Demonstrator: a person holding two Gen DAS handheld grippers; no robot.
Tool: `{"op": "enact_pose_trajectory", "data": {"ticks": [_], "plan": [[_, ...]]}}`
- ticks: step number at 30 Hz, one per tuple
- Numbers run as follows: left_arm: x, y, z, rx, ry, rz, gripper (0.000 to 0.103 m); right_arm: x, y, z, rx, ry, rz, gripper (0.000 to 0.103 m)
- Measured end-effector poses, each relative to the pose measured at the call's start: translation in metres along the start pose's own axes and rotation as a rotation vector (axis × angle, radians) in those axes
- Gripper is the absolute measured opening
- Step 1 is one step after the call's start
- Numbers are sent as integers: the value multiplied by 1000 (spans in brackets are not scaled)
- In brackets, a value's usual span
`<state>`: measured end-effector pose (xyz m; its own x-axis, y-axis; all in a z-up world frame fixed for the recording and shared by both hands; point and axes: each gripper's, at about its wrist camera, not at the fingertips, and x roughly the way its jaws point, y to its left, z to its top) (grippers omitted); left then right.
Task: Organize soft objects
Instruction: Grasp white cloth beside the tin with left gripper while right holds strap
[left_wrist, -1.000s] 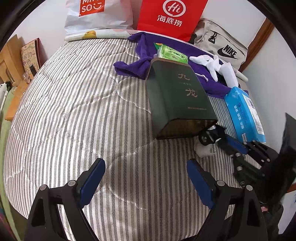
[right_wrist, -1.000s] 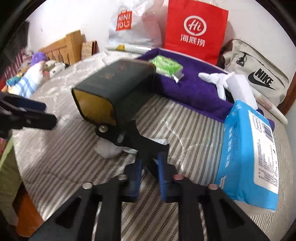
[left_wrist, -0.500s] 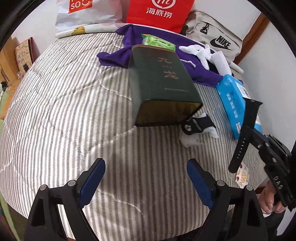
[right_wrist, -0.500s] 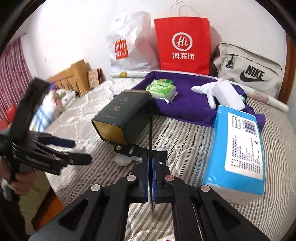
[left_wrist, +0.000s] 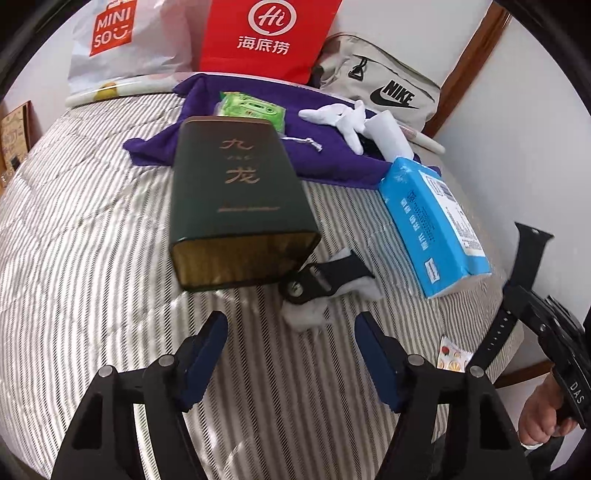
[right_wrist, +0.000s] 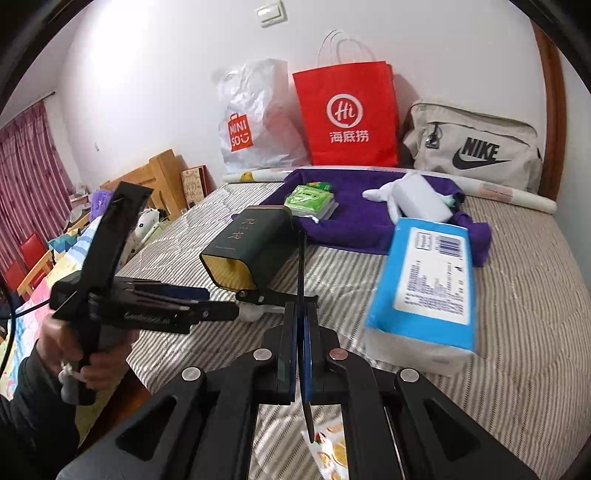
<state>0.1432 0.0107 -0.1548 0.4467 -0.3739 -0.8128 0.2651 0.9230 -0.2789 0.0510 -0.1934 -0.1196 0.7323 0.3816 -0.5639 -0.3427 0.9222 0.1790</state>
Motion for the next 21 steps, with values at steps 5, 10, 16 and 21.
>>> {"op": "enact_pose_trajectory", "data": {"ticks": [5, 10, 16, 21], "plan": [[5, -7, 5, 44, -19, 21, 63, -9, -23, -7, 43, -2, -35, 3], [11, -15, 5, 97, -19, 22, 63, -14, -45, -14, 95, 5, -60, 3], [26, -19, 8, 104, 4, 13, 52, -16, -59, -16, 132, 4, -66, 3], [34, -20, 9, 105, 3, 15, 40, -14, -65, -17, 146, 9, -67, 3]]}}
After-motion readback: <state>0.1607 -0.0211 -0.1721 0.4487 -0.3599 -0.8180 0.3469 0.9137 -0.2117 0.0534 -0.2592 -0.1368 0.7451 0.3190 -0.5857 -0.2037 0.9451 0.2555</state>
